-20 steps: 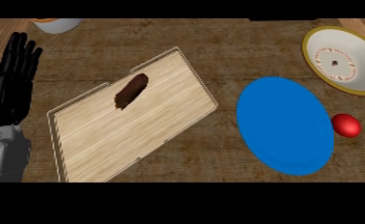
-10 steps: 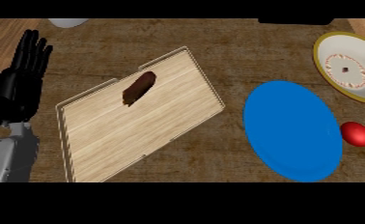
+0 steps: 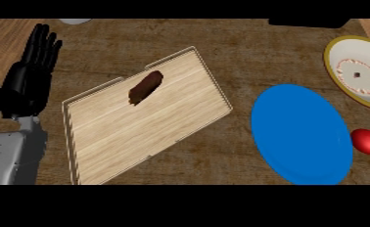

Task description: Pick the bell pepper from the plate and place it in the bowl

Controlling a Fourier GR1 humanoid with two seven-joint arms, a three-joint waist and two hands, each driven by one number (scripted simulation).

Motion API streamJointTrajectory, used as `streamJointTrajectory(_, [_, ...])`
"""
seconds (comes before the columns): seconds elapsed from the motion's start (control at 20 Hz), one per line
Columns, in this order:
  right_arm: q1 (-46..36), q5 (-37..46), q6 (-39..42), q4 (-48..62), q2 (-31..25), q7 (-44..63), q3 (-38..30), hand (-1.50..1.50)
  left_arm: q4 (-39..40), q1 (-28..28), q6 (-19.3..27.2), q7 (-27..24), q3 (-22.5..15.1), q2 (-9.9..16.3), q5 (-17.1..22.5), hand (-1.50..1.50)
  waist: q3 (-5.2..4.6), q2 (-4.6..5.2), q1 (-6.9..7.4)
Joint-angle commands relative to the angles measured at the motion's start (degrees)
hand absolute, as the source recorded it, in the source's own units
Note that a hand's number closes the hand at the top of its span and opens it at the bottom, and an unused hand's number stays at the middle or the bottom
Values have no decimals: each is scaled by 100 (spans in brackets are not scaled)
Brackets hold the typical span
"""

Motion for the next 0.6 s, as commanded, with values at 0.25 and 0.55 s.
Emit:
streamJointTrajectory(0.25, [-1041, 367, 785, 132, 427, -137, 1031, 150, -64, -1, -22, 52, 17, 34, 3, 0, -12, -17, 65])
streamJointTrajectory(0.55, [-1559, 750, 310, 337, 1293, 96, 1650, 150, 372, -24, -45, -332, 165, 66, -47, 0, -20, -23, -111])
